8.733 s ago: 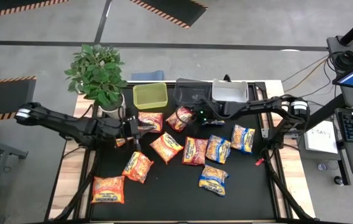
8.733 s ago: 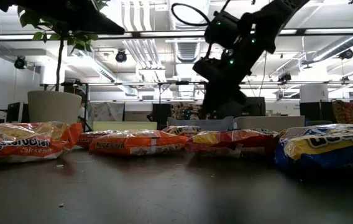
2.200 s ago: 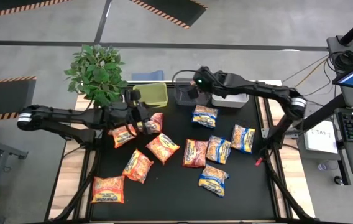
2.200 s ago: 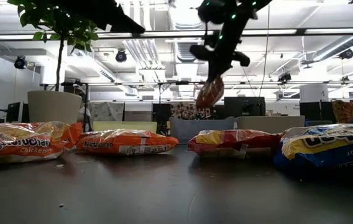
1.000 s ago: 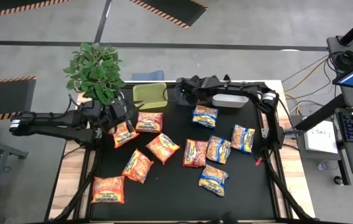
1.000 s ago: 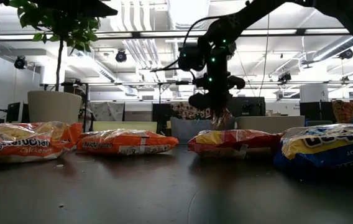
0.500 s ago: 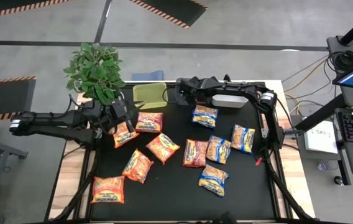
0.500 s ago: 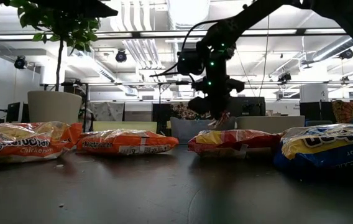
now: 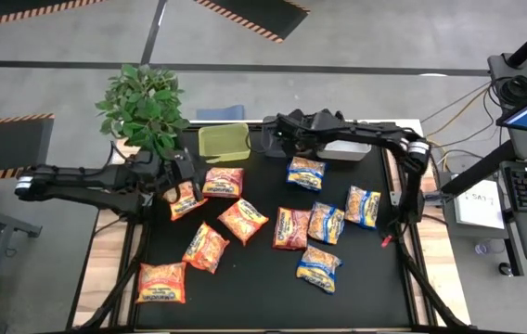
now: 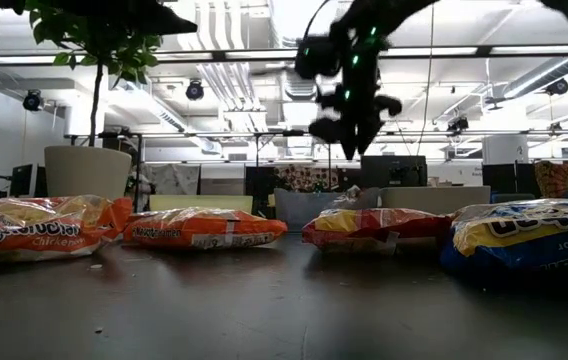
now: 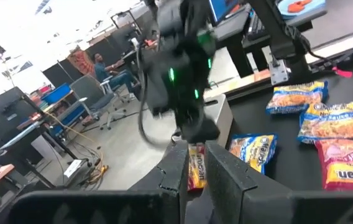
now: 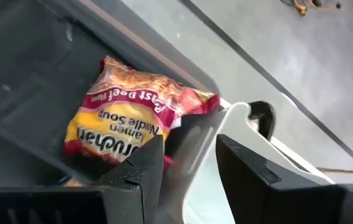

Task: Sort Maruchan noodles
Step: Put the blue noodle pack into the white bin

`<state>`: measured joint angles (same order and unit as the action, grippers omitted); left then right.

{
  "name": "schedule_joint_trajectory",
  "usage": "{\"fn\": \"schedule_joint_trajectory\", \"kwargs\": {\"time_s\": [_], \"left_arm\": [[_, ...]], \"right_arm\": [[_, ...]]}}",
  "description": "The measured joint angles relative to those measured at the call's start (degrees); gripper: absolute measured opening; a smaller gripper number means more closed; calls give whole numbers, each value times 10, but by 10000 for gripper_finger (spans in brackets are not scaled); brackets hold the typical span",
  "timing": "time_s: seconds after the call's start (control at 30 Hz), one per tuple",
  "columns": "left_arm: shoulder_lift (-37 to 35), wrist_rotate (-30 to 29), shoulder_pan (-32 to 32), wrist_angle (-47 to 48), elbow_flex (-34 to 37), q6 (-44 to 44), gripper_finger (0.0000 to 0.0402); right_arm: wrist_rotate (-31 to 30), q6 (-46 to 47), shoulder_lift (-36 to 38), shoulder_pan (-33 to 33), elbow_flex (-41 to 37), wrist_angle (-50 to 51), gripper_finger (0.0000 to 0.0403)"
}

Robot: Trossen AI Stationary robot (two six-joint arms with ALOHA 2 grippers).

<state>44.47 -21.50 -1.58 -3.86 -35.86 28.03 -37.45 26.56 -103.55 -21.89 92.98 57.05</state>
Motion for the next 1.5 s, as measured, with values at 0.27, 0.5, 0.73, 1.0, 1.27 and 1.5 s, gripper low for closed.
{"fn": "schedule_joint_trajectory", "kwargs": {"time_s": [0.27, 0.5, 0.73, 1.0, 1.27, 1.5], "left_arm": [[44, 0, 0, -2, 0, -46, 37], [60, 0, 3, -49, -25, -186, 37], [59, 1, 19, -123, -81, -256, 37], [80, 1, 40, -97, -84, -283, 37], [145, -154, 42, -357, -106, -379, 37], [205, -198, 47, -420, -161, -458, 37]], "right_arm": [[25, 11, 97, 71, -48, -2, 115], [30, 46, 189, 135, -154, -58, 77], [34, 13, 269, 178, -310, -280, 48], [79, 49, 328, 186, -459, -398, 38], [79, 118, 351, 186, -523, -398, 38], [79, 139, 348, 186, -527, -407, 38]]}}
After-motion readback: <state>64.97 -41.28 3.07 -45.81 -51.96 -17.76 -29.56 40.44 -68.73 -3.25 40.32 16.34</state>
